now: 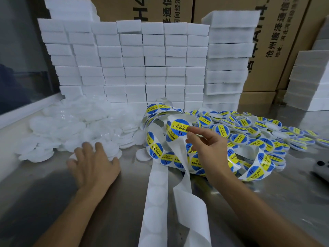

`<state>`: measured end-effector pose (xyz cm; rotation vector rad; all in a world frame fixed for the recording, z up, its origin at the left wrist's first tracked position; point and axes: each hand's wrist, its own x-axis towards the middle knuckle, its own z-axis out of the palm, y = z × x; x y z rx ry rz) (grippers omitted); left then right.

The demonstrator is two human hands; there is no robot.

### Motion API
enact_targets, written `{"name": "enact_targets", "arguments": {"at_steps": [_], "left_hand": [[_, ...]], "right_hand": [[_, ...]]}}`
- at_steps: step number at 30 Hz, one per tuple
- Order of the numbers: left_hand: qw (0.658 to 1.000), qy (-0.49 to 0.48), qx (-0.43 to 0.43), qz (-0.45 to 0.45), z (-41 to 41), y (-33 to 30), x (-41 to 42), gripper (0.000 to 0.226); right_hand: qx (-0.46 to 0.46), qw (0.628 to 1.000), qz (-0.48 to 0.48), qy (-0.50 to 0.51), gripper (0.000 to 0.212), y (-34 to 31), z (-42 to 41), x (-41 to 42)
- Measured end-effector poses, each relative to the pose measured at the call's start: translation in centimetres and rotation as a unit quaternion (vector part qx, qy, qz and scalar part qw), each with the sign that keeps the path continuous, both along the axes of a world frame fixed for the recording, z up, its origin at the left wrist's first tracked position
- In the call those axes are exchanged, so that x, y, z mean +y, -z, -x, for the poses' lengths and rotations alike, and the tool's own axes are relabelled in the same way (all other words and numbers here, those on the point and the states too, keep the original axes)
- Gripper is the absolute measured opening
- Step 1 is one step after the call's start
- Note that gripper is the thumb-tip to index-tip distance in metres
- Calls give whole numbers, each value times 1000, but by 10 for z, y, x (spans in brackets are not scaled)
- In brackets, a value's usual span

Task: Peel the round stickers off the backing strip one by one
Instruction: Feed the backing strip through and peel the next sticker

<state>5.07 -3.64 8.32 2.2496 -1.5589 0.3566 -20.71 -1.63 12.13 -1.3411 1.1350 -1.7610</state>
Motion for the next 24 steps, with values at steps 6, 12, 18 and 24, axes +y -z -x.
{"name": "enact_targets", "arguments": {"at_steps": [6, 12, 18, 24], "left_hand": [[924, 382, -12, 29, 36, 13, -2, 36], [903, 422, 21, -72, 41, 27, -11, 41], [931, 356, 35, -69, 39, 23, -9, 46], [944, 313, 30, -101, 39, 24, -8, 42]], "right_hand": [[10, 1000, 13, -16, 15, 0, -4, 1], [13, 1000, 16, -14, 18, 0, -5, 1], [26, 999, 17, -15, 18, 1, -4, 1], [30, 999, 17, -19, 17, 2, -5, 0]]}}
